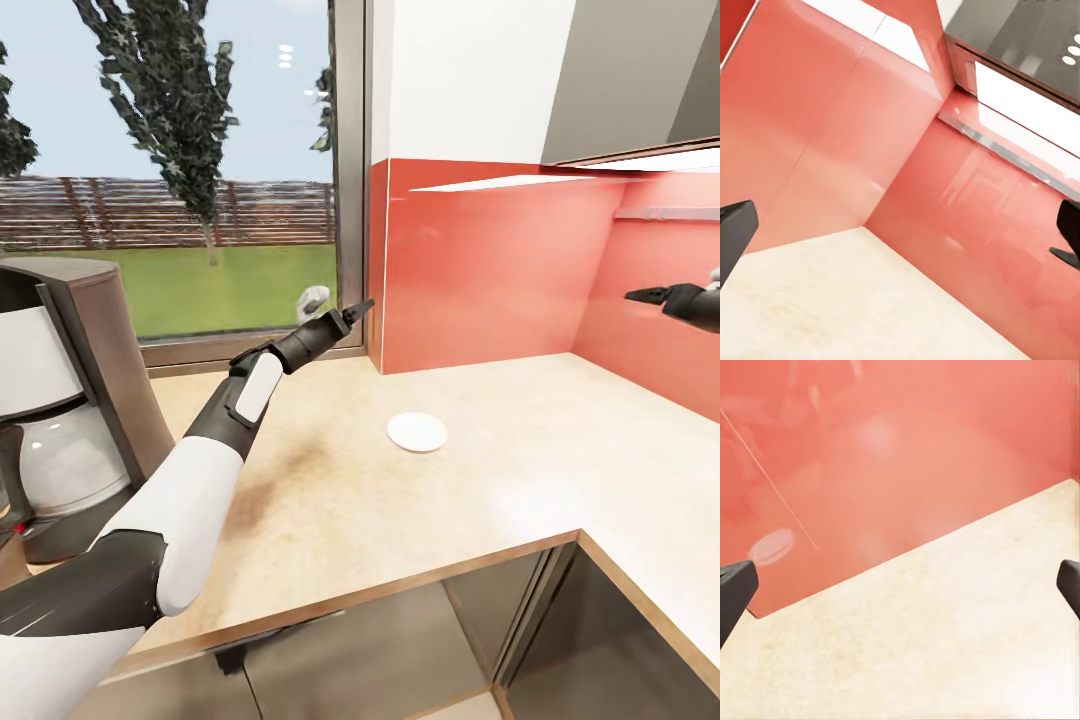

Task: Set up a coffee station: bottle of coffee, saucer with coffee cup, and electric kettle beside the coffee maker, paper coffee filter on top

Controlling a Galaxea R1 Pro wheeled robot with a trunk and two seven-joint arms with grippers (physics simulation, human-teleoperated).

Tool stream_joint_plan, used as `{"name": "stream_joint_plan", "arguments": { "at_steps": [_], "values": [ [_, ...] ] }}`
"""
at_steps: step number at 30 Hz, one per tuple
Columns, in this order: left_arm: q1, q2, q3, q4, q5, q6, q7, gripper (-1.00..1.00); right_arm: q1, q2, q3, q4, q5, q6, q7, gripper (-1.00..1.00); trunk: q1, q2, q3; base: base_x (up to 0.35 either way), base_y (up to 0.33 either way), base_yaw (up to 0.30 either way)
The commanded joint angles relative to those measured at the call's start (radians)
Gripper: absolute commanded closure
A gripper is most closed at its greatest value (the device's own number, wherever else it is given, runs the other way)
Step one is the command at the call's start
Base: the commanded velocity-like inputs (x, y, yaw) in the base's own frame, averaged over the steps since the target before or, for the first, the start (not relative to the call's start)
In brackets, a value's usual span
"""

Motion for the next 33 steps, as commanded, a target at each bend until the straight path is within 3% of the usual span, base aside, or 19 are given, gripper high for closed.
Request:
{"name": "stream_joint_plan", "arguments": {
  "at_steps": [1, 9, 10, 33],
  "values": [
    [-0.006, 0.0, 0.001, 0.0, 0.01, 0.01, 0.001, -1.0, 0.0, 0.0, -0.001, 0.006, 0.009, 0.01, 0.004, -1.0, 0.0, -0.001, -0.001, 0.0, 0.0, 0.0],
    [-0.017, 0.0, 0.046, 0.045, 0.014, 0.054, 0.009, -1.0, 0.018, 0.003, 0.044, -0.029, 0.005, 0.045, -0.041, -1.0, 0.0, -0.001, -0.001, 0.0, 0.0, 0.0],
    [-0.016, 0.0, 0.121, 0.065, 0.014, 0.253, 0.009, -1.0, 0.019, 0.003, 0.088, -0.028, 0.005, 0.045, -0.251, -1.0, 0.0, -0.001, -0.001, 0.037, -0.025, 0.0],
    [-0.015, 0.0, 0.125, 0.071, 0.014, 0.264, 0.007, -1.0, 0.021, 0.001, 0.092, 0.012, 0.007, 0.045, -0.242, -1.0, 0.0, -0.001, -0.001, 0.055, -0.042, 0.045]
  ]
}}
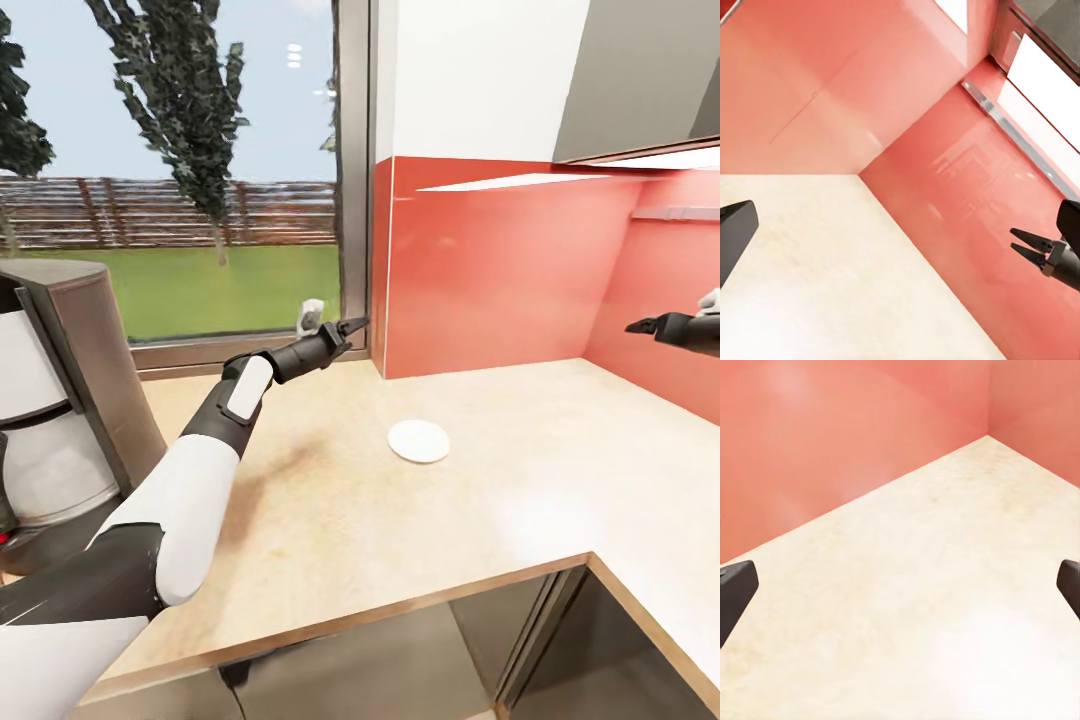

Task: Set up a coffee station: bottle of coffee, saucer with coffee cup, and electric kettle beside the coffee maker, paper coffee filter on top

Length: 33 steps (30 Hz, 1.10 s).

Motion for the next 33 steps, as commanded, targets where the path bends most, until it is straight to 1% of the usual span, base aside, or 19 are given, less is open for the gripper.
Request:
{"name": "stream_joint_plan", "arguments": {
  "at_steps": [1, 6, 10, 23, 27, 33],
  "values": [
    [-0.001, -0.001, 0.006, 0.001, 0.001, 0.007, -0.002, -1.0, -0.001, -0.001, 0.002, 0.0, 0.006, 0.003, 0.007, -1.0, 0.0, -0.001, -0.001, 0.001, 0.0, 0.026],
    [-0.001, -0.001, 0.006, 0.005, 0.001, 0.007, -0.002, -1.0, -0.001, -0.002, 0.002, 0.0, 0.006, 0.003, 0.007, -1.0, 0.0, -0.001, -0.001, 0.0, 0.0, 0.009],
    [-0.001, -0.001, 0.006, 0.007, 0.001, 0.007, -0.002, -1.0, -0.001, -0.002, 0.002, 0.002, 0.007, 0.003, 0.007, -1.0, 0.0, -0.001, -0.001, 0.1, -0.182, 0.02],
    [-0.001, -0.001, 0.006, 0.009, 0.001, 0.008, -0.002, -1.0, -0.001, -0.002, 0.002, 0.009, 0.009, 0.003, 0.007, -1.0, 0.0, -0.001, -0.001, 0.017, -0.029, 0.22],
    [-0.001, -0.001, 0.006, 0.008, 0.001, 0.008, -0.003, -1.0, -0.001, -0.002, 0.002, 0.009, 0.009, 0.003, 0.007, -1.0, 0.0, -0.001, -0.001, 0.065, -0.002, 0.092],
    [-0.001, -0.001, 0.007, 0.008, 0.001, 0.008, -0.004, -1.0, -0.001, -0.002, 0.002, 0.009, 0.009, 0.003, 0.007, -1.0, 0.0, -0.001, -0.001, 0.204, -0.001, 0.025]
  ]
}}
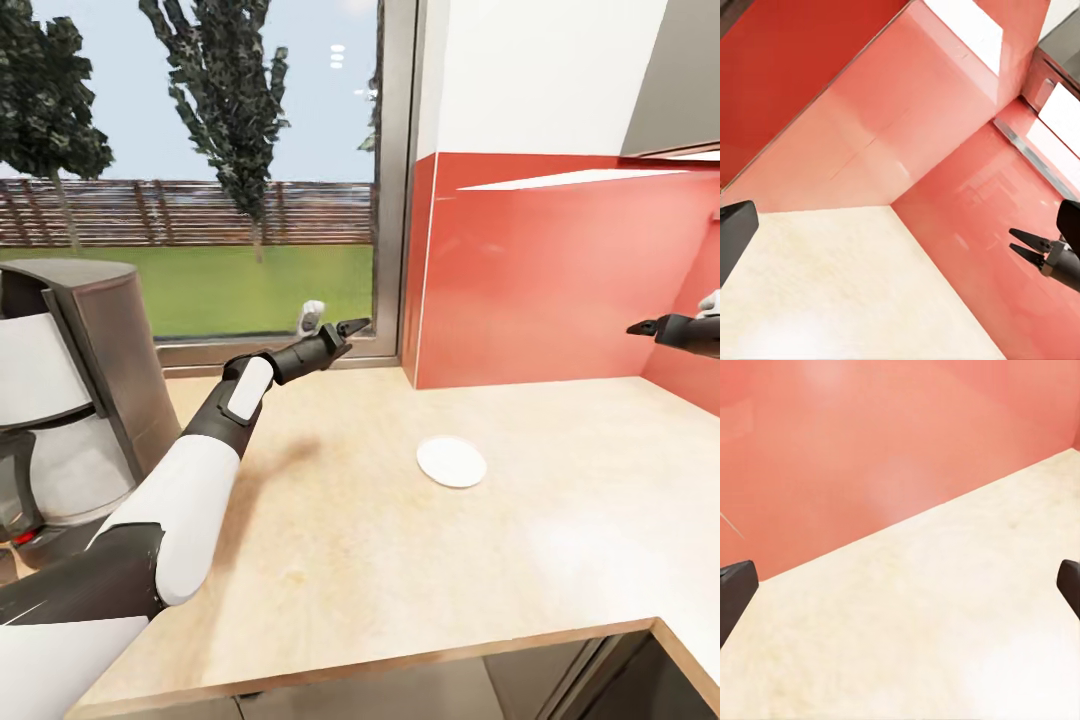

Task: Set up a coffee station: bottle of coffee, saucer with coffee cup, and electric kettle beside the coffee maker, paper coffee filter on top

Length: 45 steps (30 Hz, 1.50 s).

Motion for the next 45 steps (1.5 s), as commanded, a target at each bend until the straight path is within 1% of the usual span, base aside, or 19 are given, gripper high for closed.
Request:
{"name": "stream_joint_plan", "arguments": {
  "at_steps": [1, 9, 10, 15, 16, 19, 20, 23, 25, 26, 29, 35, 41, 45],
  "values": [
    [-0.001, -0.001, 0.005, 0.0, 0.001, 0.007, -0.002, -1.0, -0.001, -0.001, 0.002, 0.0, 0.007, 0.003, 0.007, -1.0, 0.0, -0.001, -0.001, 0.101, 0.0, 0.009],
    [-0.002, -0.001, 0.005, 0.001, 0.001, 0.007, -0.002, -1.0, 0.0, 0.0, 0.002, 0.016, 0.007, 0.003, 0.007, -1.0, 0.0, -0.001, -0.001, 0.158, 0.0, 0.003],
    [-0.001, -0.001, 0.005, 0.003, 0.001, 0.007, -0.002, -1.0, 0.0, 0.001, 0.003, 0.03, 0.006, 0.003, 0.007, -1.0, 0.0, -0.001, -0.001, 0.054, 0.0, 0.0],
    [-0.001, -0.001, 0.004, 0.004, 0.001, 0.007, -0.001, -1.0, 0.0, 0.002, 0.004, 0.034, 0.005, 0.003, 0.007, -1.0, 0.0, -0.001, -0.001, 0.024, 0.0, 0.0],
    [-0.001, -0.001, 0.004, 0.009, 0.001, 0.007, -0.001, -1.0, 0.002, 0.003, 0.004, 0.06, 0.005, 0.003, 0.007, -1.0, 0.0, -0.001, -0.001, 0.217, -0.051, 0.0],
    [-0.001, -0.001, 0.003, 0.026, 0.001, 0.007, -0.001, -1.0, 0.002, 0.004, 0.005, 0.1, 0.004, 0.002, 0.008, -1.0, 0.0, -0.001, -0.001, 0.227, -0.062, 0.0],
    [-0.001, -0.001, 0.002, 0.039, 0.001, 0.006, -0.001, -1.0, 0.002, 0.005, 0.005, 0.132, 0.003, 0.002, 0.016, -1.0, 0.0, -0.001, -0.001, 0.152, -0.044, 0.0],
    [-0.001, -0.001, 0.002, 0.053, 0.001, 0.006, -0.001, -1.0, 0.002, 0.006, 0.005, 0.173, 0.003, 0.002, 0.055, -1.0, 0.0, -0.001, -0.001, 0.099, -0.029, 0.0],
    [-0.001, -0.001, 0.001, 0.058, 0.001, 0.005, -0.001, -1.0, 0.002, 0.006, 0.005, 0.194, 0.003, 0.001, 0.098, -1.0, 0.0, -0.001, -0.001, 0.056, -0.016, 0.0],
    [-0.001, -0.001, 0.0, 0.063, 0.001, 0.004, -0.001, -1.0, 0.002, 0.006, 0.005, 0.208, 0.005, 0.001, 0.143, -1.0, 0.0, -0.001, -0.001, 0.032, -0.009, 0.0],
    [-0.001, -0.001, 0.0, 0.07, 0.001, 0.004, -0.001, -1.0, 0.002, 0.007, 0.006, 0.222, 0.007, 0.0, 0.19, -1.0, 0.0, -0.001, -0.001, 0.021, -0.006, 0.0],
    [-0.001, -0.001, 0.0, 0.084, 0.001, 0.006, -0.002, -1.0, 0.002, 0.01, 0.006, 0.238, 0.008, 0.001, 0.234, -1.0, 0.0, -0.001, -0.001, 0.008, -0.002, 0.0],
    [-0.002, -0.001, -0.002, 0.13, 0.001, 0.008, -0.002, -1.0, 0.002, 0.011, 0.006, 0.267, 0.008, 0.001, 0.246, -1.0, 0.0, -0.001, -0.001, 0.0, 0.0, 0.0],
    [-0.002, -0.001, -0.003, 0.16, 0.001, 0.01, -0.004, -1.0, 0.002, 0.011, 0.006, 0.304, 0.008, 0.001, 0.294, -1.0, 0.0, -0.001, -0.001, 0.0, 0.0, 0.0]
  ]
}}
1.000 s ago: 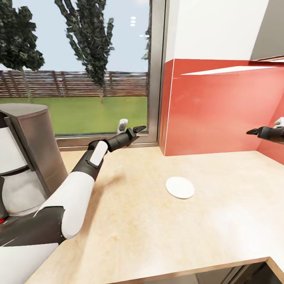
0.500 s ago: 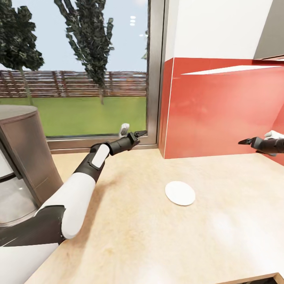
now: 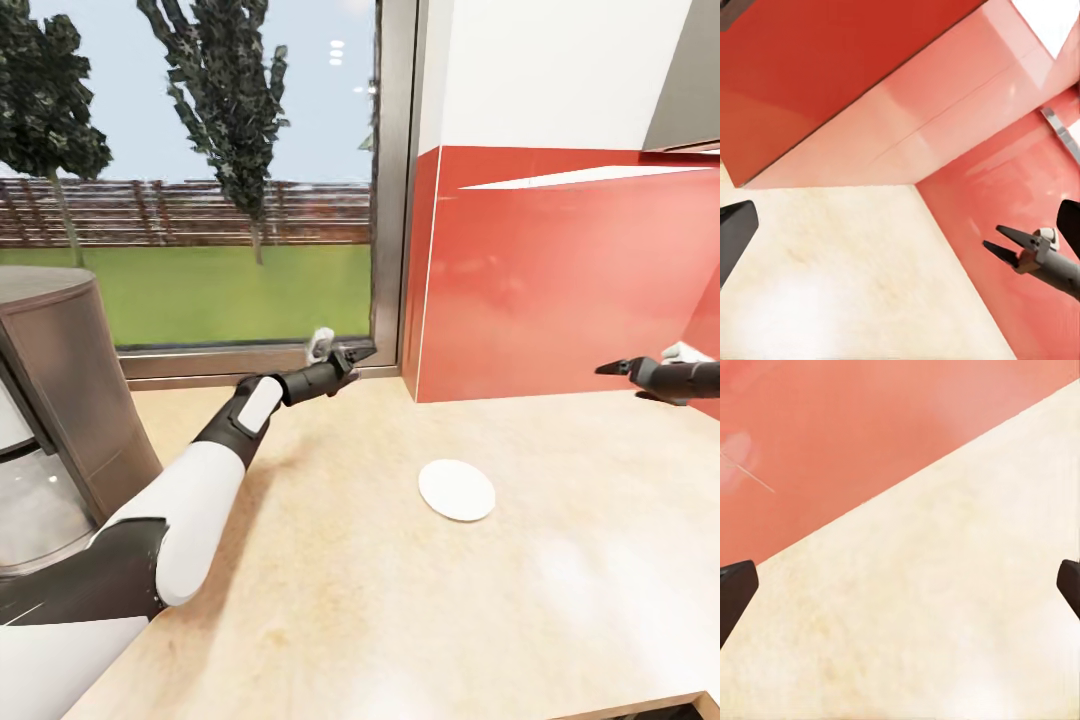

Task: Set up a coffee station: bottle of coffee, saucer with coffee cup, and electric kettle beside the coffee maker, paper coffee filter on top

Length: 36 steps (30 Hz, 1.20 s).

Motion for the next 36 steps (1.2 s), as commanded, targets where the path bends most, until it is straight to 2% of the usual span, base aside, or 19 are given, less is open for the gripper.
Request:
{"name": "stream_joint_plan", "arguments": {
  "at_steps": [1, 3, 5, 9, 12, 14, 15, 18, 22, 23, 24, 29, 33, 36],
  "values": [
    [-0.001, -0.001, 0.006, 0.009, 0.0, 0.007, -0.004, -1.0, -0.001, -0.001, 0.004, 0.009, 0.007, 0.001, 0.026, -1.0, 0.0, -0.001, -0.001, 0.0, 0.0, 0.0],
    [-0.001, -0.001, 0.006, 0.036, 0.0, 0.008, -0.03, -1.0, -0.001, -0.001, 0.003, 0.034, 0.007, 0.001, 0.096, -1.0, 0.0, -0.001, -0.001, 0.0, 0.0, 0.0],
    [-0.001, -0.001, 0.006, 0.065, 0.0, 0.008, -0.09, -1.0, -0.001, -0.002, 0.003, 0.059, 0.006, 0.001, 0.176, -1.0, 0.0, -0.001, -0.001, 0.0, 0.0, 0.0],
    [-0.001, -0.001, 0.006, 0.098, 0.0, 0.008, -0.135, -1.0, -0.001, -0.001, 0.003, 0.101, 0.006, 0.001, 0.25, -1.0, 0.0, -0.001, -0.001, 0.0, 0.0, 0.0],
    [-0.001, -0.001, 0.008, 0.112, 0.0, 0.008, -0.146, -1.0, 0.0, 0.003, 0.003, 0.129, 0.006, 0.001, 0.271, -1.0, 0.0, -0.001, -0.001, 0.0, 0.0, 0.0],
    [-0.001, -0.001, 0.008, 0.13, 0.0, 0.008, -0.153, -1.0, 0.004, 0.012, 0.003, 0.16, 0.006, 0.001, 0.286, -1.0, 0.0, -0.001, -0.001, 0.0, 0.0, 0.0],
    [-0.001, -0.001, 0.009, 0.161, 0.0, 0.008, -0.157, -1.0, 0.01, 0.032, 0.004, 0.19, 0.006, 0.001, 0.321, -1.0, 0.0, -0.001, -0.001, 0.0, 0.0, 0.0],
    [-0.001, -0.001, 0.009, 0.183, 0.0, 0.008, -0.159, -1.0, 0.015, 0.05, 0.004, 0.199, 0.006, 0.001, 0.334, -1.0, 0.0, -0.001, -0.001, 0.0, 0.0, 0.0],
    [-0.001, -0.001, 0.009, 0.219, 0.0, 0.008, -0.161, -1.0, 0.044, 0.109, 0.005, 0.204, 0.006, 0.002, 0.343, -1.0, 0.0, -0.001, -0.001, 0.0, 0.0, 0.0],
    [-0.001, -0.001, 0.009, 0.232, 0.0, 0.009, -0.163, -1.0, 0.049, 0.116, 0.005, 0.205, 0.006, 0.002, 0.344, -1.0, 0.0, -0.001, -0.001, 0.0, 0.0, 0.0],
    [0.0, -0.001, 0.009, 0.253, 0.0, 0.009, -0.197, -1.0, 0.067, 0.131, 0.005, 0.205, 0.006, 0.002, 0.358, -1.0, 0.0, -0.001, -0.001, 0.0, 0.0, 0.0],
    [-0.001, -0.001, 0.009, 0.3, -0.001, 0.009, -0.266, -1.0, 0.113, 0.144, 0.005, 0.206, 0.007, 0.002, 0.401, -1.0, 0.0, -0.001, -0.001, 0.0, 0.0, 0.0],
    [0.0, -0.001, 0.01, 0.314, -0.001, 0.009, -0.277, -1.0, 0.137, 0.146, 0.007, 0.206, 0.007, 0.002, 0.409, -1.0, 0.0, -0.001, -0.001, 0.0, 0.0, 0.0],
    [-0.001, -0.001, 0.009, 0.318, -0.001, 0.012, -0.283, -1.0, 0.143, 0.146, 0.034, 0.206, 0.008, 0.002, 0.423, -1.0, 0.0, -0.001, -0.001, 0.0, 0.0, 0.0]
  ]
}}
